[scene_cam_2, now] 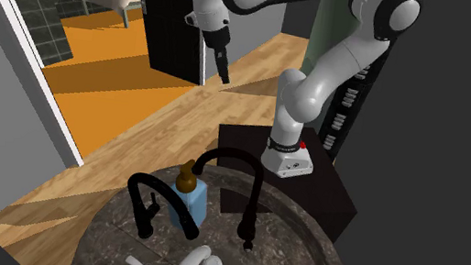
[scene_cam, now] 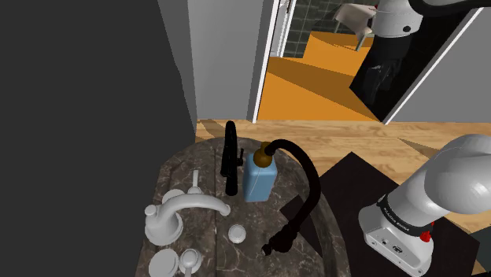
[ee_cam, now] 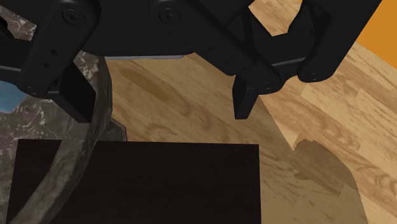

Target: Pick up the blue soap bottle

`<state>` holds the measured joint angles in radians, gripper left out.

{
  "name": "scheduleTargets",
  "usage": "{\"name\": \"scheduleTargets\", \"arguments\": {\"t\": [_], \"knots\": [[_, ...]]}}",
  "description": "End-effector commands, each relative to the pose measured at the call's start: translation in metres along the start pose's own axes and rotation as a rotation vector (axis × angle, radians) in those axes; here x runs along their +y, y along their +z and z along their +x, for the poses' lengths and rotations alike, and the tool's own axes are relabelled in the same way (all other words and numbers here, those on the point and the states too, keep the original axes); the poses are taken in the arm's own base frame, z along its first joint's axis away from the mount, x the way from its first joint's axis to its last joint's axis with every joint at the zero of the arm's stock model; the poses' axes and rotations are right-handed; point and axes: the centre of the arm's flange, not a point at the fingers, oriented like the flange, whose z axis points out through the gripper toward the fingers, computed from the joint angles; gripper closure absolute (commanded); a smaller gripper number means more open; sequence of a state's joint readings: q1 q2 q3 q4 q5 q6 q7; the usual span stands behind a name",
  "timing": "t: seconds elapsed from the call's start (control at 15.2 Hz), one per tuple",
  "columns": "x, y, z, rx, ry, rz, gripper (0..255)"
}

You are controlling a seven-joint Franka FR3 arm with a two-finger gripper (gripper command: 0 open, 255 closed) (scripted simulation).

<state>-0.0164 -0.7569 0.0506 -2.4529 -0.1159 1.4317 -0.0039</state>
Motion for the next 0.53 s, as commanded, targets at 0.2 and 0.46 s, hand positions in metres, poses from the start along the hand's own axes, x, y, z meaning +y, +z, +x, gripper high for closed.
{"name": "scheduleTargets", "arguments": {"t": [0.2, 0.46], "knots": [[-0.035, 0.007, 0.008, 0.031, 0.006, 0.015, 0], [-0.081, 0.014, 0.019, 0.071, 0.013, 0.036, 0]]}}
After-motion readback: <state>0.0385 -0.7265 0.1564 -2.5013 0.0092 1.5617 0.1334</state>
